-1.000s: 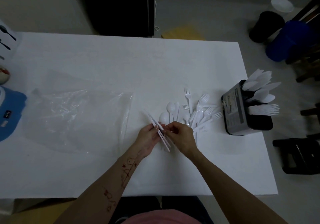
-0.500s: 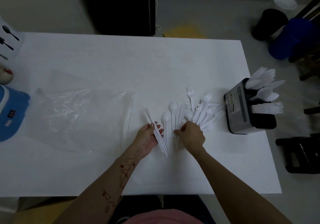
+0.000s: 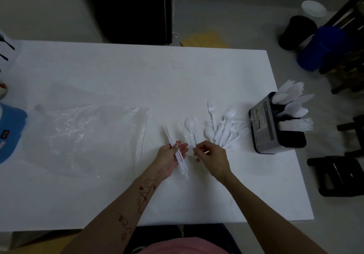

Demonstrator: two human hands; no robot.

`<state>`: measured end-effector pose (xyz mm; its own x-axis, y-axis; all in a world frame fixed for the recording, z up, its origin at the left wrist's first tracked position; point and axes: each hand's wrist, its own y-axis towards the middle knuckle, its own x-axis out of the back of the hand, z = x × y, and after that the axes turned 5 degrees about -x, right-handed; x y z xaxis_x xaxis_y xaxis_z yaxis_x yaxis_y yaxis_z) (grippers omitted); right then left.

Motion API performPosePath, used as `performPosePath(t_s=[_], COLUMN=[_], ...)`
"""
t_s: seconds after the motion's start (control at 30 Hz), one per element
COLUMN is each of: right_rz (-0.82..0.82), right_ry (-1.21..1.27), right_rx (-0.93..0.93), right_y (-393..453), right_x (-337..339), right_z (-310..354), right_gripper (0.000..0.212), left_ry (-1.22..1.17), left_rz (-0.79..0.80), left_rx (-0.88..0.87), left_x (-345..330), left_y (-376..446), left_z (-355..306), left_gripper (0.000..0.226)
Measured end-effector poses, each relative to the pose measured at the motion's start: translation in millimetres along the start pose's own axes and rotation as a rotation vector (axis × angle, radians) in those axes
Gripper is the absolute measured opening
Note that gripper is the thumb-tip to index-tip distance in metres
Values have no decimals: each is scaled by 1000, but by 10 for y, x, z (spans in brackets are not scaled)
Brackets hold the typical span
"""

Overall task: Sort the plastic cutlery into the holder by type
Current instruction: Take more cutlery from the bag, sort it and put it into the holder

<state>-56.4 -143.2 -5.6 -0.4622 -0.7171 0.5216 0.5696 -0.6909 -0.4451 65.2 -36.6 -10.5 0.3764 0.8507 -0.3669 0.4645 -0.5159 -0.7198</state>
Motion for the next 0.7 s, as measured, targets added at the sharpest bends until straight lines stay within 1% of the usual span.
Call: performPosePath(t_s=[0.07,0.13,0.2,0.3,0.37,0.43,0.53,0.63,0.7], right_rz=[75,89,93,91,48,-13,11,84,86], right_ry=[-4,-1,2,-34,32,192,371,358,326], right_rx=[77,121,134,177,135,29,-37,-32,-30], right_y=[-45,-54,-43,-44,-68,-94,-120,-139,-110], right_x=[-42,-78,-95,-95,-92,-86,-149,-252,-307], right_z=[6,-9,-22,-39,-33,0,120,301,355], right_gripper=[9,11,14,16,20,26,29,35,31], left_ry=[49,62,37,-36,-144,-246,-307,-269,-236], left_rz=[4,8,11,2,-49,-105,-128,-145,-168], left_rx=[-14,-20,-27,-24,-40,-82,-148,-154,-160], left_x=[-24,-38,-34,-38,-64,-86,-142,-241,-286], left_y=[0,-7,-17,-33,-33,-12,-9,-27,-33], left_z=[-14,-32,-43,-58,-88,-121,-128,-58,-24], left_gripper=[29,32,29,18,19,19,14,14,18])
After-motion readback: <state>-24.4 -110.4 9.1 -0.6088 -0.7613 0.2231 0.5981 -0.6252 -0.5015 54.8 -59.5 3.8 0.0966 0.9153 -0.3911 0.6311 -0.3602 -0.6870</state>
